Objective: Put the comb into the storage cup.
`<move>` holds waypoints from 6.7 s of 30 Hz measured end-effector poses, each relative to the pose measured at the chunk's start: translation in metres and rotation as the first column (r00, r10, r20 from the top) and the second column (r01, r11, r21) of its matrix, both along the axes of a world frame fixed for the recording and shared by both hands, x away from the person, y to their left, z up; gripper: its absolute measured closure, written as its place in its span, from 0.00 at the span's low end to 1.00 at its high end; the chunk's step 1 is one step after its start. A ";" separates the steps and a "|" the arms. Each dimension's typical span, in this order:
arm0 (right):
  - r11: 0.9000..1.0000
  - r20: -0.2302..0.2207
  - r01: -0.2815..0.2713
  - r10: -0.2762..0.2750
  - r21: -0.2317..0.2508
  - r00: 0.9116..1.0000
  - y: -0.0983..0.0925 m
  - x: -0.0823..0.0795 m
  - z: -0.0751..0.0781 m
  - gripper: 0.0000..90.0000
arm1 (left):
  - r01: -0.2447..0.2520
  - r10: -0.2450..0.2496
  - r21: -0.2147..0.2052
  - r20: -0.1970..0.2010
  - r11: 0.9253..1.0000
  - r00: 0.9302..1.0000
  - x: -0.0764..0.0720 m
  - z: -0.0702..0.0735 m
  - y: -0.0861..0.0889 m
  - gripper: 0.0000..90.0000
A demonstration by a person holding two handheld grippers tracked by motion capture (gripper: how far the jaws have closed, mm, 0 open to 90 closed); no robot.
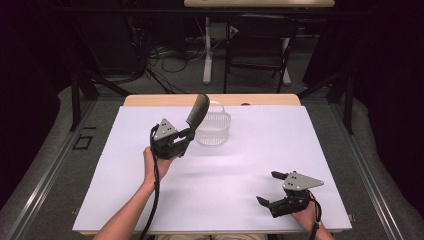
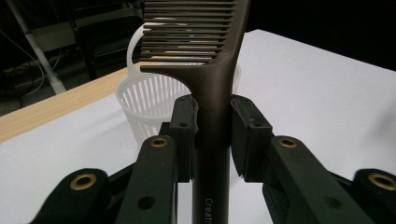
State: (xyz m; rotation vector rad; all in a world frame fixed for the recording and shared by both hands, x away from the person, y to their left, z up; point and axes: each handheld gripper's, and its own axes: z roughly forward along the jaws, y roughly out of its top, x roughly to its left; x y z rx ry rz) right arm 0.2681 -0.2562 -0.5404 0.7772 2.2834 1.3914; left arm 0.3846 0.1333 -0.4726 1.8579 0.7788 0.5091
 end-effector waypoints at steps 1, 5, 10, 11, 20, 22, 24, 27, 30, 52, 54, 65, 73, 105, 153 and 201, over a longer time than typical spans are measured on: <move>1.000 -0.001 0.001 -0.001 0.000 1.000 0.000 0.000 0.000 0.02 | -0.002 0.002 -0.006 0.004 1.000 1.000 0.000 0.001 0.000 0.80; 1.000 -0.001 0.001 -0.001 0.000 1.000 0.000 0.000 0.000 0.02 | -0.005 0.005 -0.006 0.010 1.000 1.000 0.002 0.006 0.000 0.80; 1.000 0.003 0.002 -0.002 0.000 1.000 -0.001 0.000 0.000 0.02 | -0.004 0.004 -0.014 0.008 1.000 1.000 0.005 0.010 -0.002 0.80; 1.000 0.003 0.003 -0.003 0.000 1.000 -0.001 0.000 0.000 0.02 | -0.004 0.004 -0.016 0.007 1.000 1.000 0.006 0.011 -0.002 0.80; 1.000 0.000 0.007 -0.007 0.000 1.000 -0.001 0.000 0.001 0.02 | -0.005 0.006 -0.026 0.027 1.000 1.000 0.013 0.023 -0.008 0.80; 1.000 0.001 0.007 -0.007 0.000 1.000 -0.001 0.000 0.001 0.02 | -0.010 0.011 -0.032 0.033 0.999 0.999 0.015 0.025 -0.009 0.80; 1.000 0.001 0.007 -0.007 0.000 1.000 -0.001 0.000 0.001 0.02 | -0.011 0.012 -0.034 0.034 0.999 0.999 0.016 0.027 -0.010 0.80; 1.000 0.002 0.006 -0.006 0.001 1.000 -0.001 0.000 0.001 0.02 | -0.011 0.013 -0.035 0.039 0.999 0.999 0.017 0.029 -0.012 0.80; 1.000 0.002 0.006 -0.006 0.001 1.000 -0.002 0.000 0.001 0.02 | -0.015 0.017 -0.039 0.042 0.999 0.999 0.019 0.031 -0.012 0.80; 1.000 0.005 0.011 -0.011 0.002 1.000 -0.003 -0.001 0.001 0.03 | -0.029 0.034 -0.066 0.073 0.997 0.997 0.030 0.043 -0.019 0.80; 1.000 0.004 0.012 -0.012 0.003 1.000 -0.003 -0.001 0.001 0.02 | -0.030 0.035 -0.065 0.077 0.997 0.996 0.031 0.045 -0.020 0.80; 1.000 0.003 0.013 -0.013 0.002 1.000 -0.003 0.000 0.001 0.02 | -0.035 0.043 -0.085 0.091 0.996 0.995 0.038 0.050 -0.025 0.80; 1.000 0.004 0.012 -0.012 0.002 1.000 -0.003 0.000 0.001 0.02 | -0.041 0.050 -0.093 0.098 0.995 0.994 0.042 0.051 -0.028 0.80; 1.000 0.002 0.014 -0.014 0.007 1.000 -0.003 0.000 0.001 0.02 | -0.078 0.097 -0.146 0.124 0.986 0.988 0.053 0.052 -0.034 0.80; 1.000 0.004 0.016 -0.016 0.008 1.000 -0.005 0.000 0.002 0.03 | -0.117 0.153 -0.213 0.161 0.970 0.975 0.075 0.027 -0.048 0.80; 1.000 0.003 0.017 -0.017 0.008 1.000 -0.006 0.000 0.002 0.03 | 0.009 0.000 -0.115 0.082 0.993 0.997 0.091 0.000 -0.052 0.80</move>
